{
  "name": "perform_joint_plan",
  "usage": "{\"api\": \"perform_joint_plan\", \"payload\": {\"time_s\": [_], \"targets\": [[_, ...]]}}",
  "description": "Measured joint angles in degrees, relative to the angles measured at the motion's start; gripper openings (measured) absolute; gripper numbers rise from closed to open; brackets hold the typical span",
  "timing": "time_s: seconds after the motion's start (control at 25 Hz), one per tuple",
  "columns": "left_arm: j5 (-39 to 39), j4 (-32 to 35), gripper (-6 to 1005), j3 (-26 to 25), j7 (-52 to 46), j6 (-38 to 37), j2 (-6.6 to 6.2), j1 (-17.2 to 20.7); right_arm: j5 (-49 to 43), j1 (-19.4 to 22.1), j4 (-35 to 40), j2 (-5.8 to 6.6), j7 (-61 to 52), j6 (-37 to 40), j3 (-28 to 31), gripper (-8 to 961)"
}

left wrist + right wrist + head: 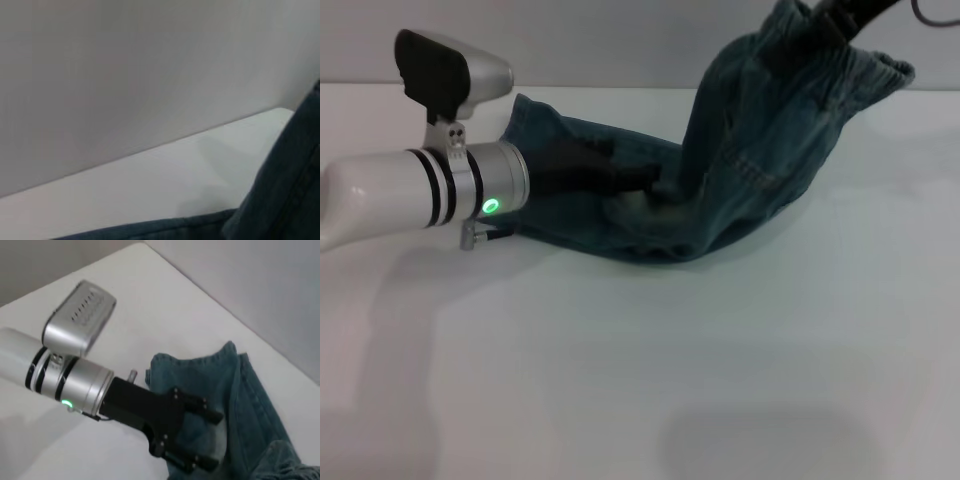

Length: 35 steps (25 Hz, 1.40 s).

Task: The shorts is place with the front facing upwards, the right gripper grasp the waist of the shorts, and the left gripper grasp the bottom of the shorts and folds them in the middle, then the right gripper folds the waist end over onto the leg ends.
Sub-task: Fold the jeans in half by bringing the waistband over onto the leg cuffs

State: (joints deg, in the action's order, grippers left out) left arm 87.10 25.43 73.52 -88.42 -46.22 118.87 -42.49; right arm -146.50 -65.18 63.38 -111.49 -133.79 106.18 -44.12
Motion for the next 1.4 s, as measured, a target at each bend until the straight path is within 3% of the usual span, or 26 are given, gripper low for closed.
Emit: {"api": "perform_joint_plan", "payload": {"time_s": [1.4], "targets": [[-10.67,0.27,828,14.13,0.00,1.10,0.22,1.06,1.60,-3.08,0.61,0.29,0.77,-1.22,0.00,53]]}}
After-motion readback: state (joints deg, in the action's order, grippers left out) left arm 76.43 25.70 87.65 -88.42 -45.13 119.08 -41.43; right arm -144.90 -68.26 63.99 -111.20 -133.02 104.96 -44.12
